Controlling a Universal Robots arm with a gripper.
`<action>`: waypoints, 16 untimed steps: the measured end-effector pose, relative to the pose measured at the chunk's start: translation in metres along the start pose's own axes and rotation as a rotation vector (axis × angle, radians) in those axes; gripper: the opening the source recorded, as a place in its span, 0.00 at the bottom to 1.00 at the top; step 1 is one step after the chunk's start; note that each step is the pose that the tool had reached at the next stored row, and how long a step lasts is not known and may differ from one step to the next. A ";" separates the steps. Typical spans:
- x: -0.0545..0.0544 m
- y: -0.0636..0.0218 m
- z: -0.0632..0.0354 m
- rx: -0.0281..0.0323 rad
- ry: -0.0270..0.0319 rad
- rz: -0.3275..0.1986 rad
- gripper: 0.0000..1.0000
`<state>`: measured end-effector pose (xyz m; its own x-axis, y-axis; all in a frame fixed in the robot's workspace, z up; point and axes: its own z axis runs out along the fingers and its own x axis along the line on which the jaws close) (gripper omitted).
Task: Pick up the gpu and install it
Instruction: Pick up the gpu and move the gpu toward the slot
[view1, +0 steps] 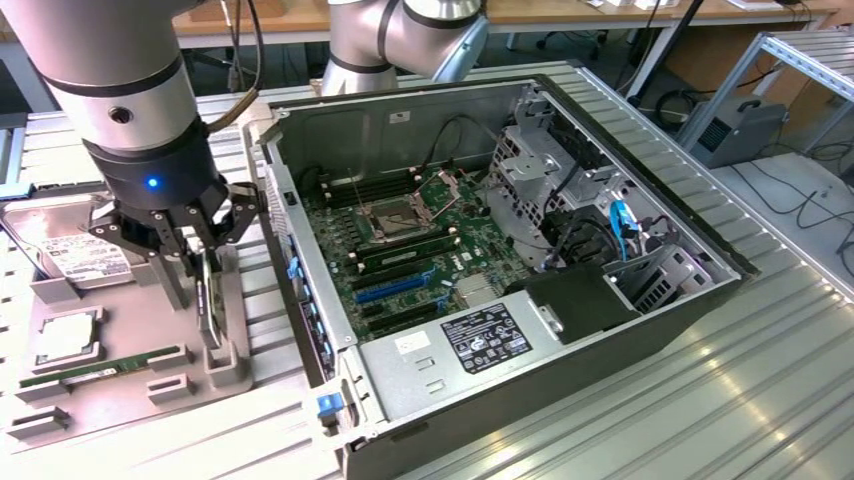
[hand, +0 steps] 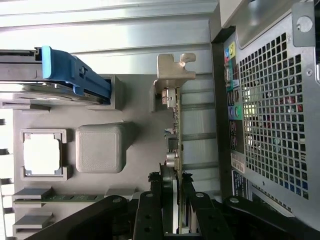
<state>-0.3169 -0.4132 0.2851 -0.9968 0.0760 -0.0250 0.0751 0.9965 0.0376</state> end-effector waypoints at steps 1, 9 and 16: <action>0.000 0.0001 -0.0008 0.0000 0.0000 0.000 0.27; 0.000 0.0006 -0.0066 -0.0001 -0.0001 0.000 0.27; 0.000 0.0011 -0.0130 0.0000 0.0000 0.000 0.27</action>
<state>-0.3169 -0.4126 0.2981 -0.9968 0.0761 -0.0251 0.0751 0.9965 0.0376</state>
